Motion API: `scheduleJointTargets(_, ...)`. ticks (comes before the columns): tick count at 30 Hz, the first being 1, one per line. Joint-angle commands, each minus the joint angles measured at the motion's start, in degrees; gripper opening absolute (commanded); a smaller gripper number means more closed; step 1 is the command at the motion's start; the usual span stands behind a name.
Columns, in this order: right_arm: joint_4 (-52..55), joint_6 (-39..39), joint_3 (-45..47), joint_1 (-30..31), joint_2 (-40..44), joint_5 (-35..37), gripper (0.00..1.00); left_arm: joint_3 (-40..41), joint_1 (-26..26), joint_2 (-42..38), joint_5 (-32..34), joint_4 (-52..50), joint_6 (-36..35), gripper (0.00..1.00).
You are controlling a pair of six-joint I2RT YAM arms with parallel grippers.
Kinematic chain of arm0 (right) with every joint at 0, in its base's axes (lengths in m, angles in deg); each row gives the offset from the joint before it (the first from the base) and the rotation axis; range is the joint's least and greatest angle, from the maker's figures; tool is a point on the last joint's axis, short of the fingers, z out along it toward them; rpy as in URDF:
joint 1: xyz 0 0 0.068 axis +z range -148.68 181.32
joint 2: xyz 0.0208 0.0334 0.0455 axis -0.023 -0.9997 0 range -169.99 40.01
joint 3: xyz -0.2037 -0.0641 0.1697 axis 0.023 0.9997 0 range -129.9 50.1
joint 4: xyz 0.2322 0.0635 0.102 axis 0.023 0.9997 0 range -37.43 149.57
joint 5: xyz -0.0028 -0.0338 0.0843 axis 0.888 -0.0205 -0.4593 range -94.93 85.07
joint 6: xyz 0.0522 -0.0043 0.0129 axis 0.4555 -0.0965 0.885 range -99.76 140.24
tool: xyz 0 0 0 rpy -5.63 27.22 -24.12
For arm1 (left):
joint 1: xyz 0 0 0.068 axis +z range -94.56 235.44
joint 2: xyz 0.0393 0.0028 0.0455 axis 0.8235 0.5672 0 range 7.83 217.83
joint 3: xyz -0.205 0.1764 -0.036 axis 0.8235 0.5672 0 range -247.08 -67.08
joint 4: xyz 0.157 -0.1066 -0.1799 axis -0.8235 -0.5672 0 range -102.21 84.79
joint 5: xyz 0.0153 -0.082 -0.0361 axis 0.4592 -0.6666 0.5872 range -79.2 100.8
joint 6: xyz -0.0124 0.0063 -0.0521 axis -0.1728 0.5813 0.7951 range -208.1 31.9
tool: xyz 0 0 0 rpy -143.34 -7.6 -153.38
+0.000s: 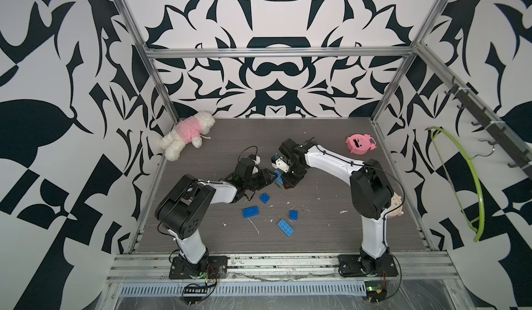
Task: Assemble a heart with lego
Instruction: Assemble the lego brick with the lego brick.
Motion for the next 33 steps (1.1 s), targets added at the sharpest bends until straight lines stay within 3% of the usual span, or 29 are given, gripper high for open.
scheduleJointTargets(1, 2.6, 1.1, -2.0, 0.5, 0.5, 1.4, 0.18, 0.3, 0.3, -2.5, 1.0, -2.6, -1.3, 0.55)
scheduleJointTargets(9, 3.2, 0.8, -2.8, 0.6, 0.4, 2.1, 0.18, 0.1, 2.6, -6.0, 0.1, -3.8, -1.6, 0.57)
scheduleJointTargets(23, 3.3, 0.4, -3.1, 0.6, 0.0, 2.0, 0.18, -2.1, 2.4, 3.9, -9.2, 7.6, 2.6, 0.54)
scheduleJointTargets(33, 8.1, 0.9, -8.6, 0.8, -3.6, 2.2, 0.18, 2.2, 2.2, 6.4, -6.5, 9.3, 2.8, 0.5)
